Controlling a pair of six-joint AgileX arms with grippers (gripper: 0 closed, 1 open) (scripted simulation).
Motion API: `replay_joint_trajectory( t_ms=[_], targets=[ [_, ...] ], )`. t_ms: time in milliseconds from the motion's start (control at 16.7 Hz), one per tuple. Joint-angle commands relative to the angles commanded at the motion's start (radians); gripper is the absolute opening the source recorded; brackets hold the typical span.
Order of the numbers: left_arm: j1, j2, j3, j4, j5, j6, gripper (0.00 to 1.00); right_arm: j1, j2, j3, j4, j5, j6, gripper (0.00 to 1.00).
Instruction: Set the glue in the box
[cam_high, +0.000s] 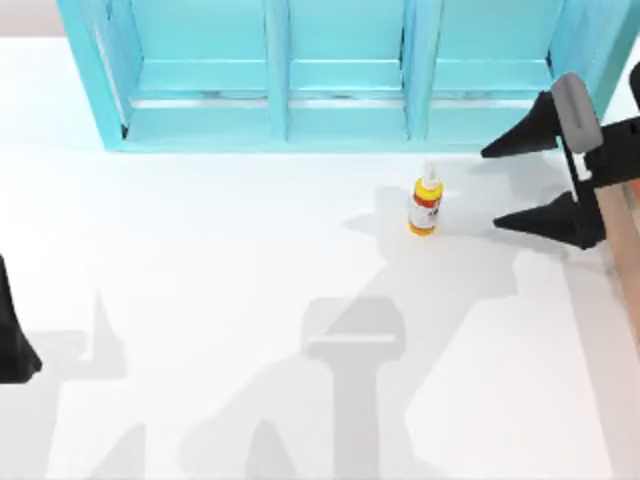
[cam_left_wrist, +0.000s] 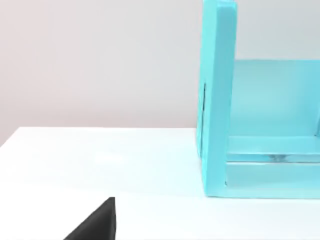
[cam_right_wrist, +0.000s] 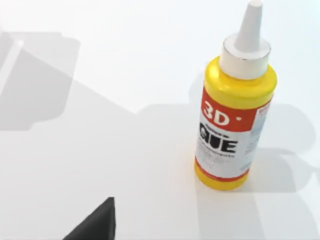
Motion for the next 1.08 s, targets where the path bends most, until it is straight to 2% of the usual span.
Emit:
replay_joint_trajectory(
  t_ms=[360, 600, 1080],
  targets=[
    [0.0, 0.0, 0.0, 0.0, 0.0, 0.0, 1.0, 0.003, -0.023, -0.012, 0.0, 0.002, 0.012, 1.0],
    [0.0, 0.0, 0.0, 0.0, 0.0, 0.0, 1.0, 0.03, -0.082, -0.038, 0.02, 0.002, 0.072, 1.0],
    [0.0, 0.0, 0.0, 0.0, 0.0, 0.0, 1.0, 0.135, -0.092, -0.103, 0.292, 0.019, 0.312, 1.0]
  ],
)
